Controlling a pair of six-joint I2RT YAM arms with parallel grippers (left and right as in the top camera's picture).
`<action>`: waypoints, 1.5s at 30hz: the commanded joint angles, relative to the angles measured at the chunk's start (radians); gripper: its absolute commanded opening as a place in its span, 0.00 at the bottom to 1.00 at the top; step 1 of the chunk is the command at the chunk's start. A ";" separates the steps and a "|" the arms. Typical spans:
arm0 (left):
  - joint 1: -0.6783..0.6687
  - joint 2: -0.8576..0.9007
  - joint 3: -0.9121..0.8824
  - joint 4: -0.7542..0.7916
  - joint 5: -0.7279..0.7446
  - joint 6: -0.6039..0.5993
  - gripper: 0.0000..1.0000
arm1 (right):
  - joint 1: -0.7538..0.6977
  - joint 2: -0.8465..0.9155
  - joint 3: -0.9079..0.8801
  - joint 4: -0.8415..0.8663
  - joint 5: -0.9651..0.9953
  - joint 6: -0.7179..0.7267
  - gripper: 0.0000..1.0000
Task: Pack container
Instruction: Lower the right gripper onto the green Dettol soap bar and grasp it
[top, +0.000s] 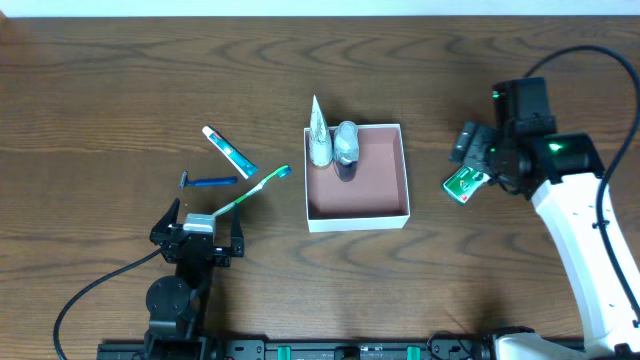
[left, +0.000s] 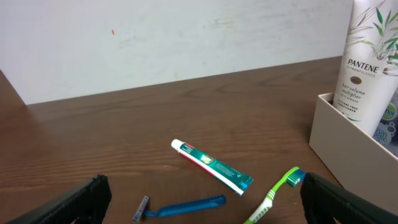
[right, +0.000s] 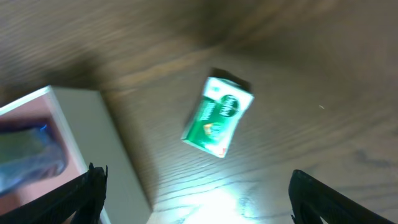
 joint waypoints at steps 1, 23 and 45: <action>-0.002 -0.001 -0.019 -0.035 -0.008 0.013 0.98 | -0.056 0.020 -0.054 0.023 -0.011 0.034 0.90; -0.002 -0.001 -0.019 -0.035 -0.008 0.013 0.98 | -0.097 0.332 -0.211 0.297 -0.062 0.187 0.86; -0.002 -0.001 -0.019 -0.035 -0.008 0.013 0.98 | -0.095 0.460 -0.211 0.372 -0.085 0.198 0.57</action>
